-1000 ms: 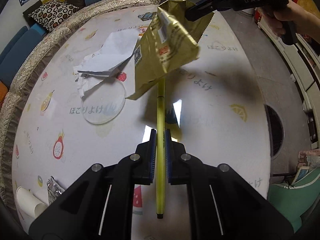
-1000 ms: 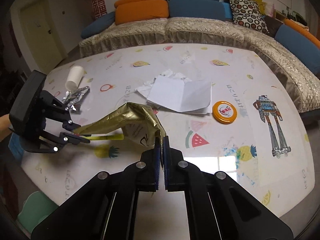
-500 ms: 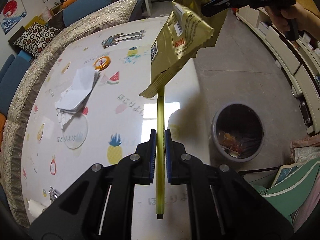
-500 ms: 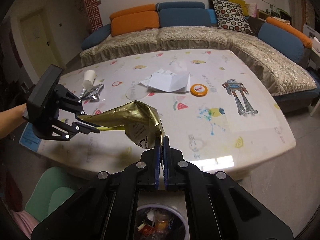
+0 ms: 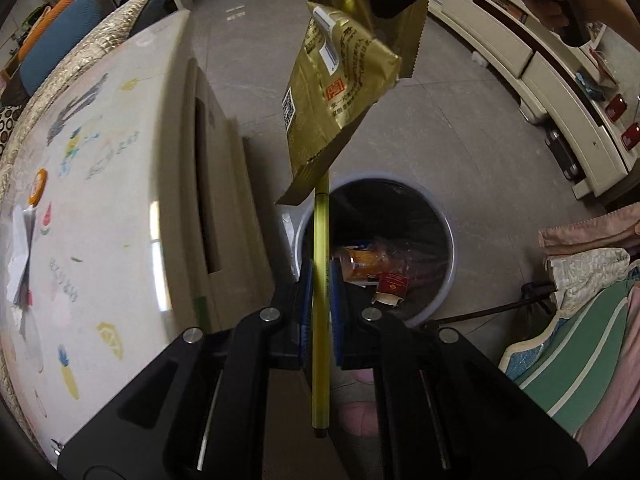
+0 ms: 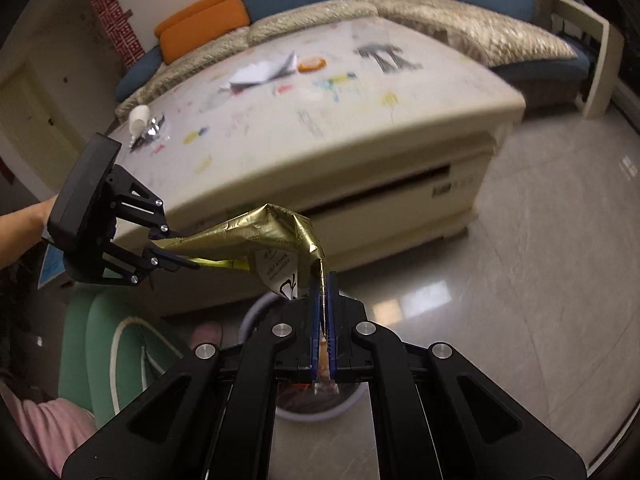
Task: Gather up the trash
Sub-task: 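Carry the wrapper and highlighter over the bin and open both tools, then return both tools to the table toward the foil and paper cup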
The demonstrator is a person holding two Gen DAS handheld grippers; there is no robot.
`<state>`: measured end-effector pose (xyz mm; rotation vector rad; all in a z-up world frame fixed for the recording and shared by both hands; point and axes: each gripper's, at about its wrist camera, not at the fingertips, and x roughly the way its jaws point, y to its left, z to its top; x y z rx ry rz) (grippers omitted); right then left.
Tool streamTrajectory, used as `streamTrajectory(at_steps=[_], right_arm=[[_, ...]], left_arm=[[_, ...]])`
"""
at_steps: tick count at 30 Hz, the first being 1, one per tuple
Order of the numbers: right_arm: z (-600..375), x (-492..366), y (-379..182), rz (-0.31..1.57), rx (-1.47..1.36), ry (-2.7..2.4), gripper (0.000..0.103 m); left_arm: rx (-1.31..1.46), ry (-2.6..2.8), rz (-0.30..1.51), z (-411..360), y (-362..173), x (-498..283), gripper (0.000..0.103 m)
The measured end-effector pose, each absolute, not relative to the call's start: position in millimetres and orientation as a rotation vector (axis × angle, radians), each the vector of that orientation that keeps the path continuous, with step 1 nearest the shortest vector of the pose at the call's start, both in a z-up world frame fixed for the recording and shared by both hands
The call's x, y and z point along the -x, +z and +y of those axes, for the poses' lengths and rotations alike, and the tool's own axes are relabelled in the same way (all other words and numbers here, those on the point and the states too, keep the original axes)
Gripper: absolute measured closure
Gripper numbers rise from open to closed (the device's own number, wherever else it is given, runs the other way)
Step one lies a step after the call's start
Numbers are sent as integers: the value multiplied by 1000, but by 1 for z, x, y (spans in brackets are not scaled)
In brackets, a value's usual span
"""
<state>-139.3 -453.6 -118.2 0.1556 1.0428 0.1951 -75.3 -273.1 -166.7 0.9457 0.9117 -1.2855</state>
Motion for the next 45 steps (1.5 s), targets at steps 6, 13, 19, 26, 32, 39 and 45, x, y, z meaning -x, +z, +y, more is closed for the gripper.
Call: streamTrajectory(at_steps=[6, 13, 19, 26, 32, 39, 45], right_arm=[[-456, 157, -188, 1163, -240, 161, 99], [-444, 164, -267, 1293, -310, 140, 99], [-438, 164, -300, 1356, -322, 152, 90], [-438, 166, -304, 1359, -319, 135, 50], [-442, 162, -282, 1301, -308, 137, 48], [-436, 139, -224, 1185, -252, 194, 42], [-406, 103, -161, 1065, -141, 283, 26]], left_arm=[[-1047, -1300, 1007, -296, -231, 98, 96], [-1142, -1303, 1058, -316, -289, 110, 95], [-1154, -1301, 1071, -316, -306, 107, 67], [-1112, -1292, 1040, -307, -286, 100, 57], [-993, -1287, 1007, -288, -241, 89, 51], [-872, -1208, 904, -236, -170, 54, 41], [-725, -1031, 872, -166, -123, -1, 31]])
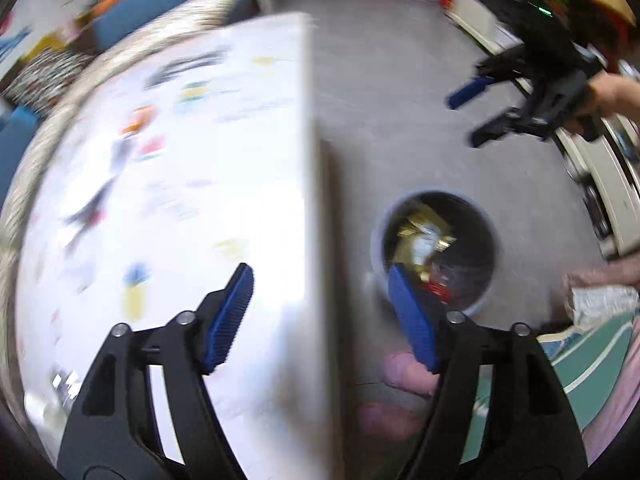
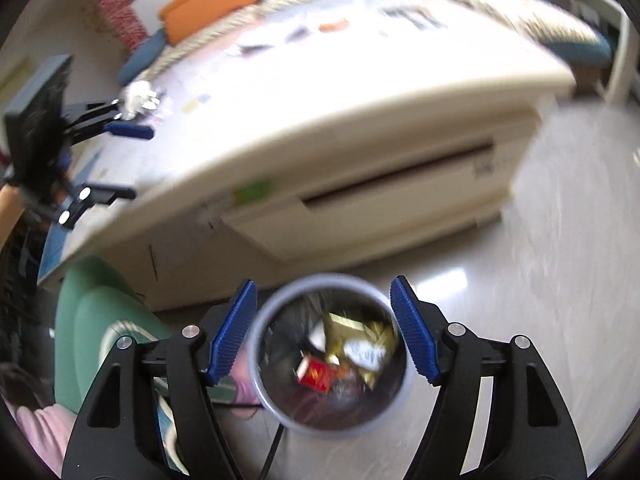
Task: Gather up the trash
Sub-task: 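Return both tools to the table toward the foil and paper cup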
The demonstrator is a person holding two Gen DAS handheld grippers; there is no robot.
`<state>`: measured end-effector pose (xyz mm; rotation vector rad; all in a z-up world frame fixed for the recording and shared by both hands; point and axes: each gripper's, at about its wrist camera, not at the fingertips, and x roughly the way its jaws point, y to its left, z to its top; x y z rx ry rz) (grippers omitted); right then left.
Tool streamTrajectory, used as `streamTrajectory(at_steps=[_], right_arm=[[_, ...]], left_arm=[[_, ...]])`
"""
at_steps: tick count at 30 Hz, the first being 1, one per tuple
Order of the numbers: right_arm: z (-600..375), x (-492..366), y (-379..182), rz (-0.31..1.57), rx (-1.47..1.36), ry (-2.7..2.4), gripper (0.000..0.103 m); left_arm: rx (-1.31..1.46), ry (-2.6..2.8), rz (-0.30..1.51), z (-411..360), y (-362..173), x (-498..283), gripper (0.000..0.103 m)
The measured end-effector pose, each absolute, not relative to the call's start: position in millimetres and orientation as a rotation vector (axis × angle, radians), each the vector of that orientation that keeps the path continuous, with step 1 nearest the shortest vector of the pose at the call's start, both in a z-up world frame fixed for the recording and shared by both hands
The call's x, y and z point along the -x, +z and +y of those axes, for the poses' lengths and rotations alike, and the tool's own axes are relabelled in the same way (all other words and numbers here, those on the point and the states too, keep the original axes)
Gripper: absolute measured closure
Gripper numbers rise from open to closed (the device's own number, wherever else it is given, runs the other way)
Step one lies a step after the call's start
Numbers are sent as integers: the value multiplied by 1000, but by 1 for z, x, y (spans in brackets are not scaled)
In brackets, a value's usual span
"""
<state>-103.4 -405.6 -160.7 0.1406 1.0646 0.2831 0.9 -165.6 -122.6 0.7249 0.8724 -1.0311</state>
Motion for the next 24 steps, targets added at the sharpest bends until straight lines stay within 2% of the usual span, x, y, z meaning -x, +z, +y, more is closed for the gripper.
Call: streamTrajectory(at_steps=[1, 4, 5, 6, 11, 24], right_arm=[[-399, 97, -152, 1046, -121, 296, 20], [-376, 75, -127, 1001, -59, 342, 17], [-368, 66, -120, 993, -43, 362, 15], [-358, 55, -113, 984, -28, 383, 15], [-297, 1, -86, 950, 41, 489, 14], [-86, -147, -88, 1004, 80, 760, 14]], left_arm=[[-701, -999, 872, -154, -116, -11, 30], [-644, -896, 866, -112, -104, -39, 25], [-632, -860, 859, -99, -101, -45, 20], [-617, -819, 849, -84, -97, -52, 15], [-511, -648, 850, -11, -83, -88, 9], [-331, -308, 868, 147, -72, -196, 7]])
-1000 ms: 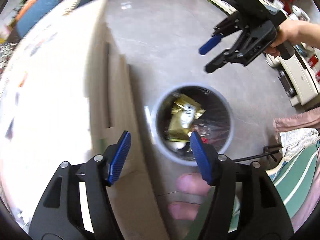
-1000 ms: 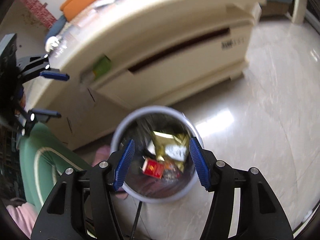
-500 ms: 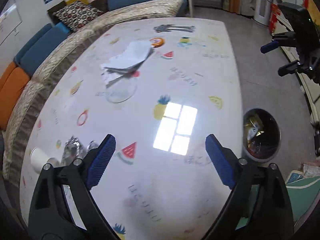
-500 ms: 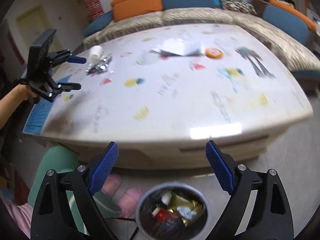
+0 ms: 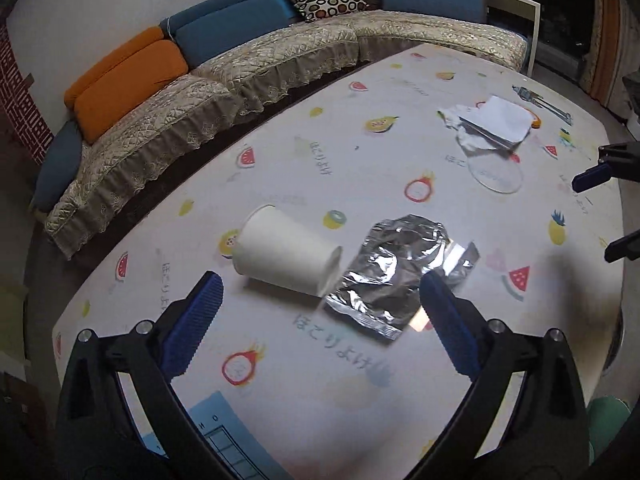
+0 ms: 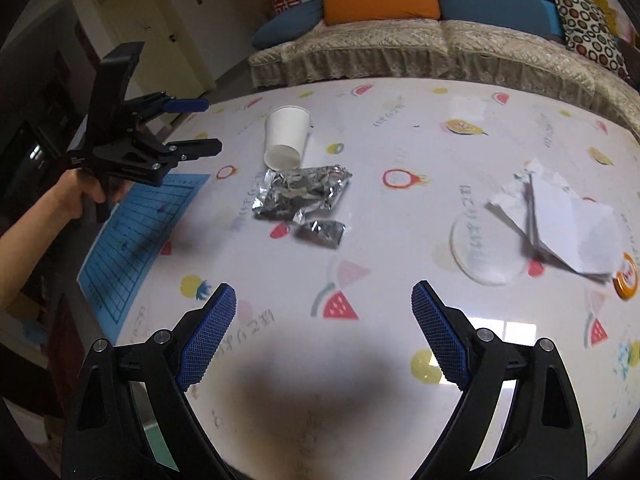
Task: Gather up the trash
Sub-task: 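Return both tools to the table toward the foil and paper cup, then grasp the crumpled foil with the right tool while the left tool grasps the paper cup, then carry the foil and paper cup over the bin and open both tools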
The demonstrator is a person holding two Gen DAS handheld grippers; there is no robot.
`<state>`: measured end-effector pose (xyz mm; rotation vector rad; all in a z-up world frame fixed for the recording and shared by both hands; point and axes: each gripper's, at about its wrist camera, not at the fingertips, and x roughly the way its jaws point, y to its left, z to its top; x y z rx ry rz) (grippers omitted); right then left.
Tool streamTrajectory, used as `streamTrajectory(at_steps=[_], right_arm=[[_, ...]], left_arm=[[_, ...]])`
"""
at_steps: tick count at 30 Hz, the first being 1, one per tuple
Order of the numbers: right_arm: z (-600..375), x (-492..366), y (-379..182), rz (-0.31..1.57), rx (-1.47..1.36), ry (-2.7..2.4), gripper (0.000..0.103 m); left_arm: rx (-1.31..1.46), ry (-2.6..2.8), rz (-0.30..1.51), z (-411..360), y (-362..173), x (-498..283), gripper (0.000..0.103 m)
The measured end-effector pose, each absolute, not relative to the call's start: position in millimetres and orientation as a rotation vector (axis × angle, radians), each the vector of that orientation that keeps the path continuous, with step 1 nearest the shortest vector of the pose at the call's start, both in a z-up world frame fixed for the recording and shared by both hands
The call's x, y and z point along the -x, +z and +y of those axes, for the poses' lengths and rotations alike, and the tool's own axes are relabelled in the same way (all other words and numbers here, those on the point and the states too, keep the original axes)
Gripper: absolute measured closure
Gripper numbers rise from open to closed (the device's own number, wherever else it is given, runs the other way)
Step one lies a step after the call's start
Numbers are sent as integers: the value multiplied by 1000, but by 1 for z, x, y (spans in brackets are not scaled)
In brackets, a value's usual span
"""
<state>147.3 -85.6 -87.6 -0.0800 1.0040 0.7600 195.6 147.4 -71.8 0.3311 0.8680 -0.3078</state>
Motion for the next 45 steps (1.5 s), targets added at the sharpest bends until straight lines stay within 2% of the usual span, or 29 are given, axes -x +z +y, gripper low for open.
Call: streamTrajectory(at_steps=[7, 19, 20, 23, 25, 26, 28, 31, 32, 33, 35, 36, 37, 41, 45], right_arm=[[-36, -210, -113, 1072, 96, 781, 14], [-11, -261, -153, 1161, 35, 814, 15], [-11, -263, -157, 1173, 23, 817, 16], [-8, -265, -164, 1196, 33, 829, 28], [-5, -265, -167, 1209, 38, 834, 40], [-3, -265, -167, 1214, 30, 837, 44], [-2, -267, -169, 1218, 6, 843, 65], [2, -268, -168, 1221, 1, 846, 72], [2, -267, -166, 1218, 0, 851, 73], [2, -267, -165, 1215, -9, 856, 74], [1, -265, -163, 1204, -17, 853, 76], [-1, -264, -162, 1200, -21, 855, 77], [-2, -263, -160, 1196, -23, 857, 77], [-11, -257, -154, 1192, -35, 851, 78], [-19, -249, -145, 1182, -30, 850, 80]], left_arm=[[-348, -376, 881, 182, -94, -243, 7], [-165, -619, 877, 212, -121, -300, 7], [-155, -639, 884, 211, -125, -302, 7], [-172, -670, 908, 204, -136, -301, 7], [-186, -687, 922, 199, -143, -299, 7], [-165, -706, 918, 201, -143, -298, 10], [-172, -713, 903, 199, -142, -293, 19], [-199, -717, 890, 196, -137, -286, 23], [-203, -719, 890, 195, -136, -283, 25], [-205, -713, 884, 196, -133, -281, 31], [-203, -688, 869, 199, -127, -279, 48], [-191, -681, 873, 201, -124, -279, 61], [-181, -671, 876, 203, -122, -278, 65], [-199, -662, 893, 201, -119, -270, 67], [-168, -636, 889, 204, -116, -265, 75]])
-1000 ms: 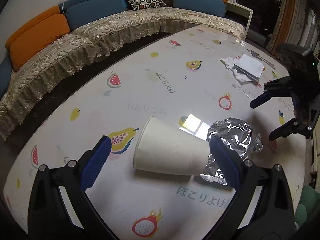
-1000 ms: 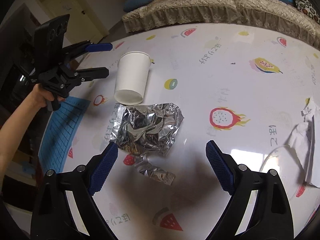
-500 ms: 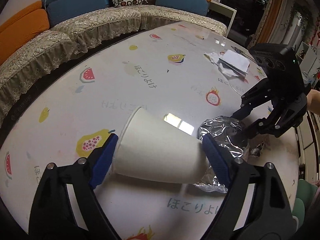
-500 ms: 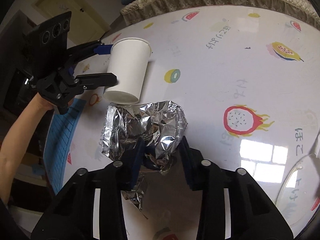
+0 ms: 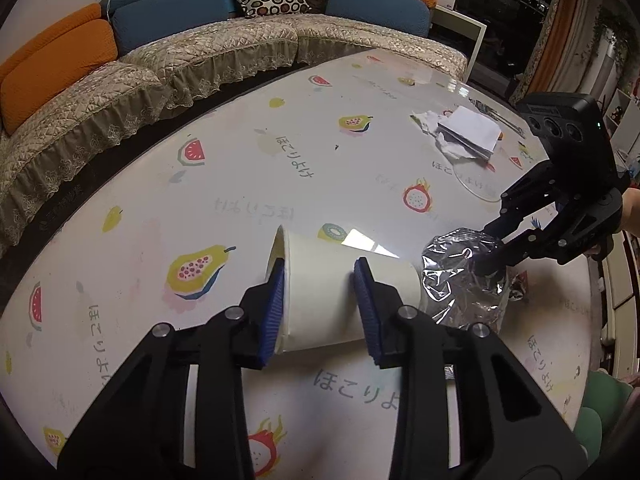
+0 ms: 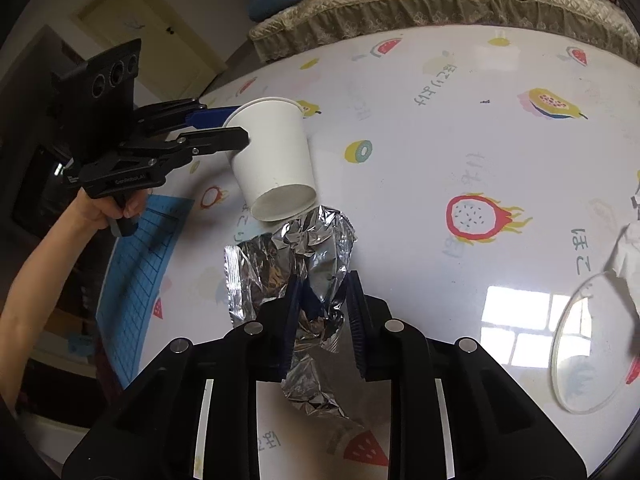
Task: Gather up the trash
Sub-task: 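Carry the foil and paper cup over the bin and open both tools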
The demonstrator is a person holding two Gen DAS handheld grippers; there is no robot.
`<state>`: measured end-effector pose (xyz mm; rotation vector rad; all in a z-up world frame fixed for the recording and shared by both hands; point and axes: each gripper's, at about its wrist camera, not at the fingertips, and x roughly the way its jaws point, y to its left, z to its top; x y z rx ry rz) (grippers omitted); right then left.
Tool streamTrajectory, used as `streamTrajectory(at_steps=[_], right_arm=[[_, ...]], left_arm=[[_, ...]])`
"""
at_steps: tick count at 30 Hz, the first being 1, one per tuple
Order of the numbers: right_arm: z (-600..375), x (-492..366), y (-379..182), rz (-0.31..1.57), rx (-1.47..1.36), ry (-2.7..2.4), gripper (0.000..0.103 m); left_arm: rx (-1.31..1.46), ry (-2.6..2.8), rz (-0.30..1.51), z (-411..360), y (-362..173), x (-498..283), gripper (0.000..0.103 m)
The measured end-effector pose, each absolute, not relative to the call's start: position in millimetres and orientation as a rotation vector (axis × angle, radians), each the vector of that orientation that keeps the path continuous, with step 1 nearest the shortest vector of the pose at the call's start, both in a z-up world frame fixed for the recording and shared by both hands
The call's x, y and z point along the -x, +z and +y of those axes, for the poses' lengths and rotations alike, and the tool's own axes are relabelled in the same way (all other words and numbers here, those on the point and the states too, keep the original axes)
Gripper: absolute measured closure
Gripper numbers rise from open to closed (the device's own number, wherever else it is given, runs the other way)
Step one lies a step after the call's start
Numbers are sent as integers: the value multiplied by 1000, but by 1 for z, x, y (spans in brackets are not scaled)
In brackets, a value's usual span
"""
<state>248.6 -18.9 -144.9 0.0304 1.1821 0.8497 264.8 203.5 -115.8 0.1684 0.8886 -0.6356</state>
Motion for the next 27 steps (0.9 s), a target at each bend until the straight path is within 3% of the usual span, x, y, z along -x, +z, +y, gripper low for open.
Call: streamTrajectory(at_steps=[11, 14, 27], right_arm=[[-50, -220, -126, 1142, -61, 824, 86], [-64, -212, -118, 1125, -65, 809, 87], [-206, -86, -51, 1010, -103, 686, 88]], left_arm=[[-112, -594, 878, 197, -102, -235, 91], [-142, -605, 891, 183, -95, -222, 101], [-295, -792, 875, 47, -41, -133, 101]])
